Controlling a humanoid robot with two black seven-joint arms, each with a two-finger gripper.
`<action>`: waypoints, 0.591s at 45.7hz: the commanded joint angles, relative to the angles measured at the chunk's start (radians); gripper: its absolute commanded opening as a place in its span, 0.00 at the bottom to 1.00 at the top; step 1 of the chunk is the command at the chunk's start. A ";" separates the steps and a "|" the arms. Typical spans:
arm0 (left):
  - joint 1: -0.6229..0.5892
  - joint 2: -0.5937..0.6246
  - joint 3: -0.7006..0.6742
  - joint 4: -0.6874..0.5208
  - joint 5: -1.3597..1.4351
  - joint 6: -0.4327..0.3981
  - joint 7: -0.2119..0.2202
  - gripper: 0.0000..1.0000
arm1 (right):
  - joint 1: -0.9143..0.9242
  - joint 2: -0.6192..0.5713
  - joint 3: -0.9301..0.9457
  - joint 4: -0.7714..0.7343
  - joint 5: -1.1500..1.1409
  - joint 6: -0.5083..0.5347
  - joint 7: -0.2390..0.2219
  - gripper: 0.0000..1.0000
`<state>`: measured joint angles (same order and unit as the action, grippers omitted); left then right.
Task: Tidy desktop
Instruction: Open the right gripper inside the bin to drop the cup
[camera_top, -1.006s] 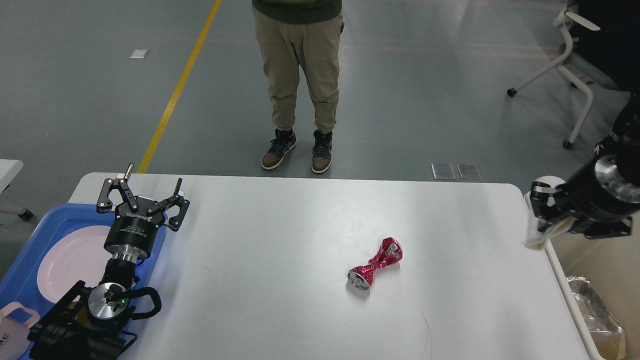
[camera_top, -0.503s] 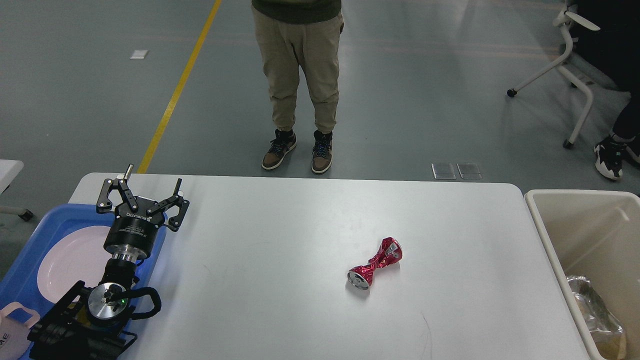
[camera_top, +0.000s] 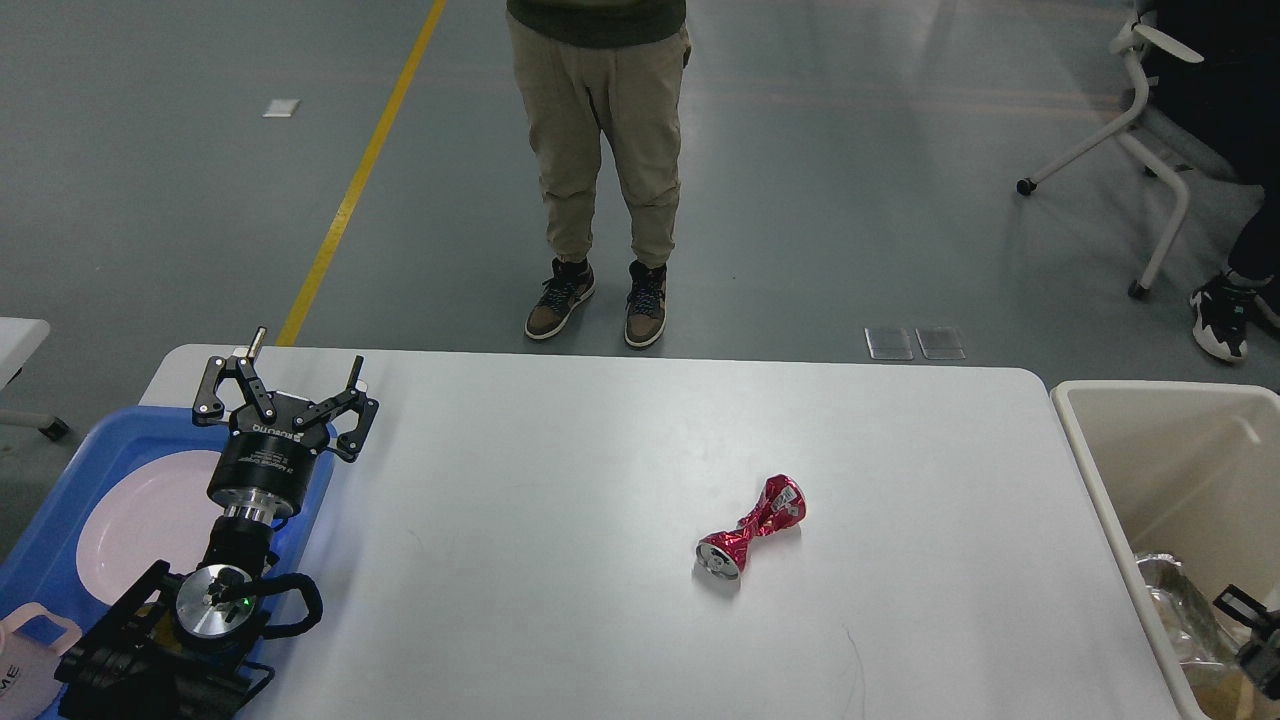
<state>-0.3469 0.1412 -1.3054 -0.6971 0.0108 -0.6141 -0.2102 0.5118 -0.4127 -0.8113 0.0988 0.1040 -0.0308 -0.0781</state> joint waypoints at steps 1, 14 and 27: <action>0.000 0.000 0.000 0.001 0.000 0.001 0.000 0.96 | -0.044 0.042 0.027 -0.063 0.000 -0.001 0.000 0.00; 0.000 0.000 0.000 0.001 0.000 0.001 0.000 0.96 | -0.045 0.051 0.027 -0.062 0.000 -0.001 0.000 0.00; 0.000 0.000 0.000 0.001 0.000 0.001 0.000 0.96 | -0.052 0.063 0.024 -0.062 0.000 -0.003 0.000 0.13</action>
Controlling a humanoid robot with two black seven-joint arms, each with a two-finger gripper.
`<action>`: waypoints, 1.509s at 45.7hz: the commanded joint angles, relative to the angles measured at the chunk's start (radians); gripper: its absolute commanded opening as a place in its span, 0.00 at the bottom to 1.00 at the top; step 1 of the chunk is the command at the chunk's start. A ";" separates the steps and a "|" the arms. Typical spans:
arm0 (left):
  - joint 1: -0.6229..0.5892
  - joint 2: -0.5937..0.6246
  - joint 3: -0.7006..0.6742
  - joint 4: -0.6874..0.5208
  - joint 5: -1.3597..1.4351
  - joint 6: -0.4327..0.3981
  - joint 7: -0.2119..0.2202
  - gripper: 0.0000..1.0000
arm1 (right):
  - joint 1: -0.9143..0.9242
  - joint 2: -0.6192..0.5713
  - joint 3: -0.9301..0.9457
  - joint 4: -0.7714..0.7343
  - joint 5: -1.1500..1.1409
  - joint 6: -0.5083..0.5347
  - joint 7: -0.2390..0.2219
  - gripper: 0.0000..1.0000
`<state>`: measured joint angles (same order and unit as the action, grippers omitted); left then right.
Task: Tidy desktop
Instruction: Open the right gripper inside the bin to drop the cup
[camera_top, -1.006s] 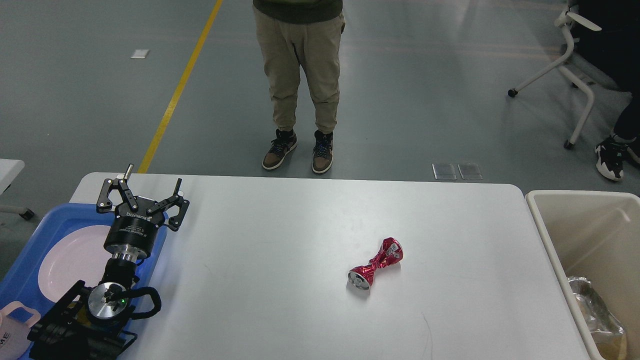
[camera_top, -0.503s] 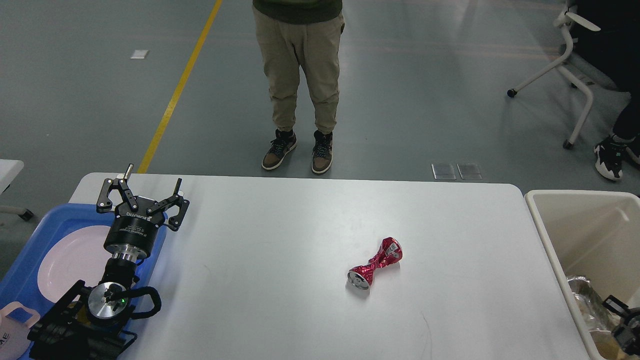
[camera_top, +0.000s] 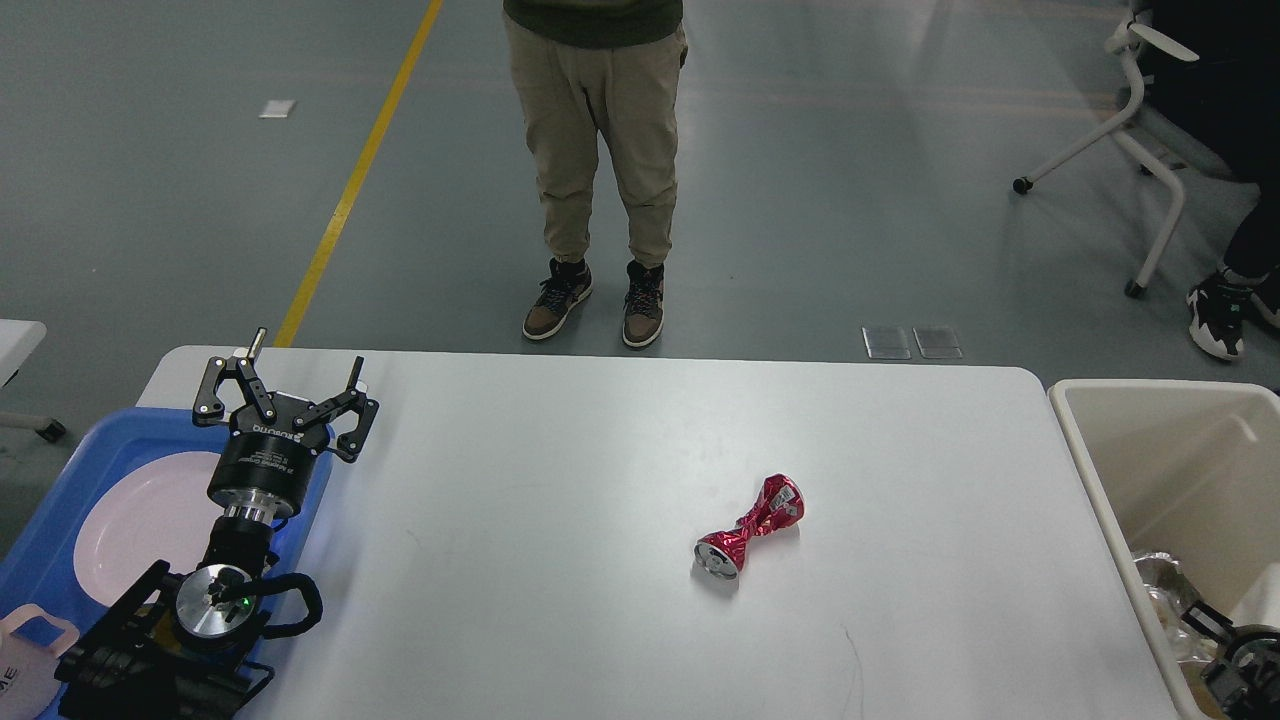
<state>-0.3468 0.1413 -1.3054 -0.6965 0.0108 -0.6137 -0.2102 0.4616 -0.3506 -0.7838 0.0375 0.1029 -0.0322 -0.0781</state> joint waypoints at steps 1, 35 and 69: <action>0.000 0.000 0.000 0.000 0.000 0.000 0.000 0.96 | -0.001 0.001 -0.003 -0.001 0.000 -0.003 0.001 0.27; 0.000 0.001 0.000 0.000 0.000 0.000 0.000 0.96 | 0.003 -0.001 -0.006 0.010 0.000 -0.069 0.003 1.00; 0.000 0.001 0.000 -0.001 0.000 0.000 0.000 0.96 | 0.945 -0.243 -0.495 0.915 -0.062 0.285 -0.043 1.00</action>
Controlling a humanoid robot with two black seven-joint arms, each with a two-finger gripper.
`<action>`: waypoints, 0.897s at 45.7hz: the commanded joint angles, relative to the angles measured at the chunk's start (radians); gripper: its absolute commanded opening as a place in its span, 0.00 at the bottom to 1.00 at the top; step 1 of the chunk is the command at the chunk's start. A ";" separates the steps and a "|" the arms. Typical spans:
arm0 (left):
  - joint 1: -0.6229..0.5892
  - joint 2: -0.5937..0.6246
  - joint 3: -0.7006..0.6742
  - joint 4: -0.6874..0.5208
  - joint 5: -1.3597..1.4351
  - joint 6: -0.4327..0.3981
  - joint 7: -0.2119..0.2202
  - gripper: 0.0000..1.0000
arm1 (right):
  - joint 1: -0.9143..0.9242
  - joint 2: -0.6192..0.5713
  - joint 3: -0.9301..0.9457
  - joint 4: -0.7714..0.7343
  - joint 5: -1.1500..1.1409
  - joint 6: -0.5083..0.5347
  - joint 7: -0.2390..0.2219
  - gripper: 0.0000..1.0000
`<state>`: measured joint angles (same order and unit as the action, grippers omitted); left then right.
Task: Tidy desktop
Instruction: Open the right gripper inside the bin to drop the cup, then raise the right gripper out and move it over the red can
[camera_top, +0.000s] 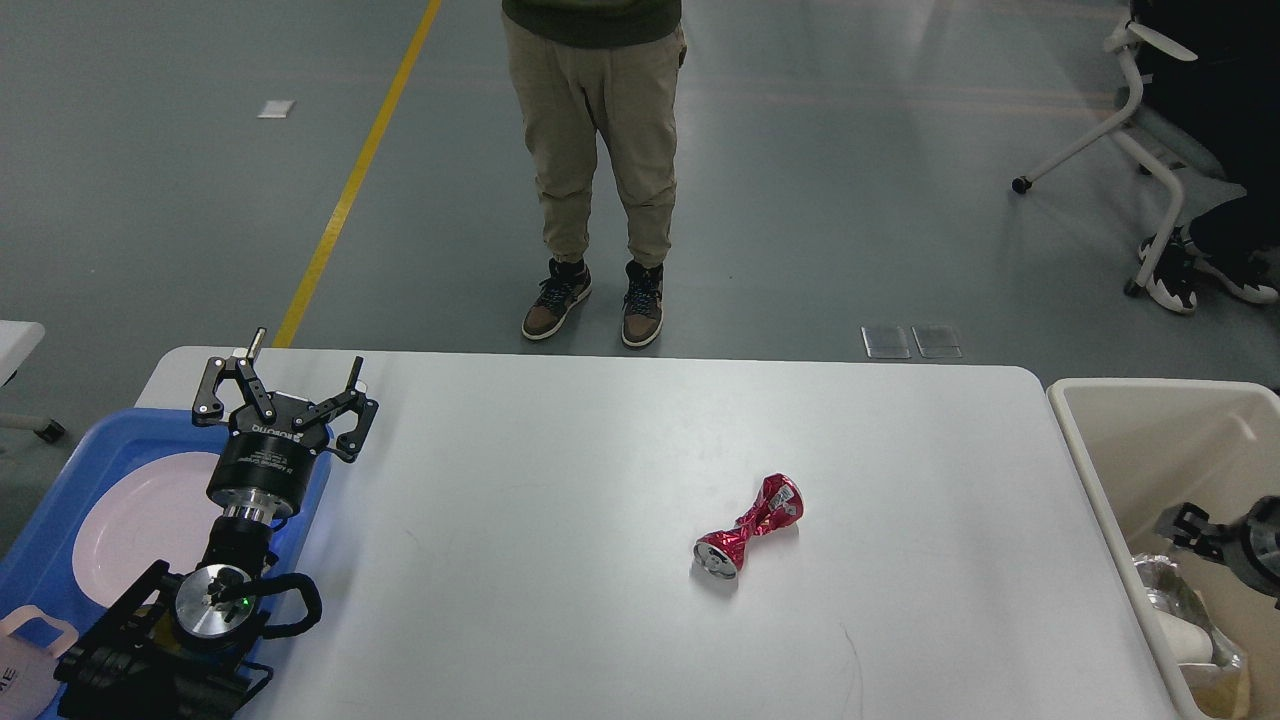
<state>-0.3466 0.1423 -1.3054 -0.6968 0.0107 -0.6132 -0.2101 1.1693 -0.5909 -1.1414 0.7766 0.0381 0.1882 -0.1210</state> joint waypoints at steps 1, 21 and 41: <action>0.000 -0.001 0.000 0.000 0.000 0.000 0.001 0.96 | 0.281 -0.001 -0.159 0.203 0.003 0.085 0.000 1.00; 0.000 -0.001 0.000 -0.001 0.000 0.000 0.000 0.96 | 1.012 0.190 -0.293 0.550 0.011 0.645 0.000 1.00; 0.000 -0.001 0.000 0.000 0.000 0.000 0.000 0.96 | 1.441 0.295 -0.156 0.920 0.052 0.666 0.000 1.00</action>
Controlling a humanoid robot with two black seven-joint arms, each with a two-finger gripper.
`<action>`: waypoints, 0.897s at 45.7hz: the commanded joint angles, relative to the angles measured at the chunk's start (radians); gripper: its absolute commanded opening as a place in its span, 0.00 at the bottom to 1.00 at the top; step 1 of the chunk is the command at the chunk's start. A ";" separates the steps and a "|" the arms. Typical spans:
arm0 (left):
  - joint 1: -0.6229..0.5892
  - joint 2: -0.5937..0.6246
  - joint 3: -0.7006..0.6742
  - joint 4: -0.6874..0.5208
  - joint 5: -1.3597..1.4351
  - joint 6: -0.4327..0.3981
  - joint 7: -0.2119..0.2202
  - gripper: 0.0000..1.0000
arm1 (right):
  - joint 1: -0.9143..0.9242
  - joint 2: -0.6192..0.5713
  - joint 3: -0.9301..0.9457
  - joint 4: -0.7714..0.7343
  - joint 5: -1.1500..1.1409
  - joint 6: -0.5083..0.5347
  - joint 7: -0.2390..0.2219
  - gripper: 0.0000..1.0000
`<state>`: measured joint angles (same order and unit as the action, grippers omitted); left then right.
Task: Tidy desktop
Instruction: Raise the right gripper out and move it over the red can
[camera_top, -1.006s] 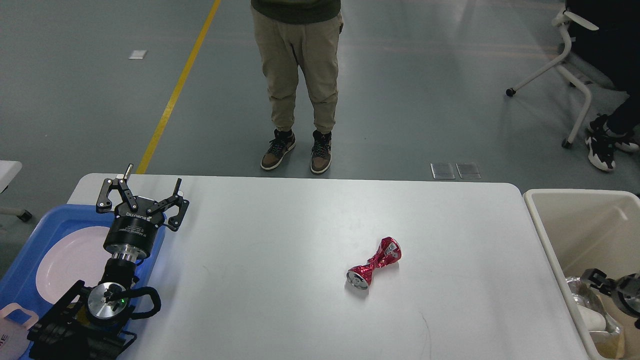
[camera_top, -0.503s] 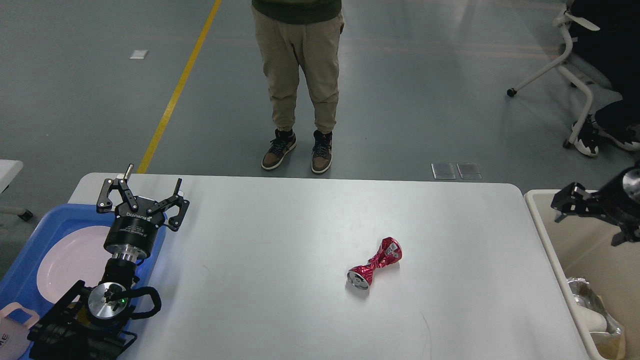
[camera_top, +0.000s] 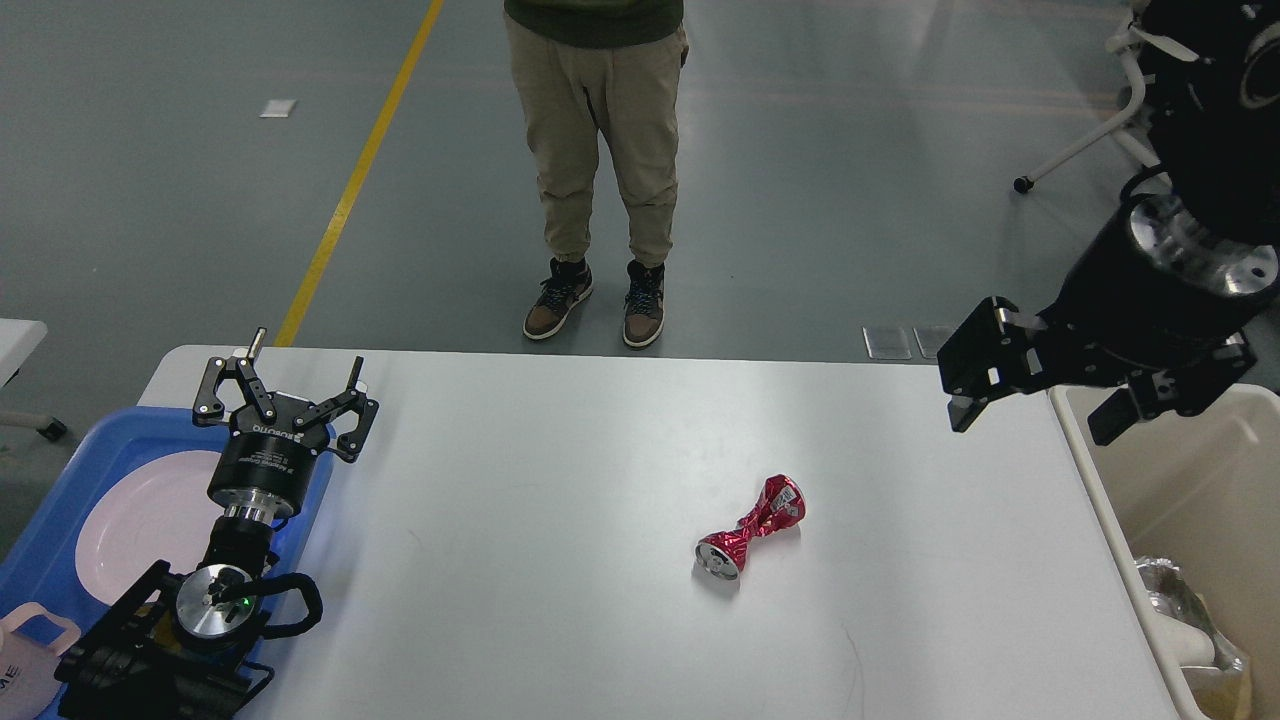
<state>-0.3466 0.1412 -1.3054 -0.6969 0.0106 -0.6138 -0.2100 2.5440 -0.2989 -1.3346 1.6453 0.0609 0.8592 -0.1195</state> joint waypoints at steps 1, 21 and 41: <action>0.000 0.001 0.000 0.000 0.000 0.000 0.000 0.96 | 0.070 0.006 0.037 0.053 0.043 -0.005 0.000 1.00; 0.000 0.000 0.000 0.000 0.000 0.000 0.001 0.96 | 0.059 0.003 0.043 0.042 0.065 -0.051 0.000 1.00; 0.000 0.000 0.000 -0.001 0.000 0.000 0.001 0.96 | -0.315 0.024 0.167 -0.103 0.071 -0.380 -0.002 1.00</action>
<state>-0.3467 0.1411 -1.3054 -0.6981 0.0105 -0.6137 -0.2086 2.3999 -0.2853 -1.2154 1.6298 0.1314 0.6080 -0.1196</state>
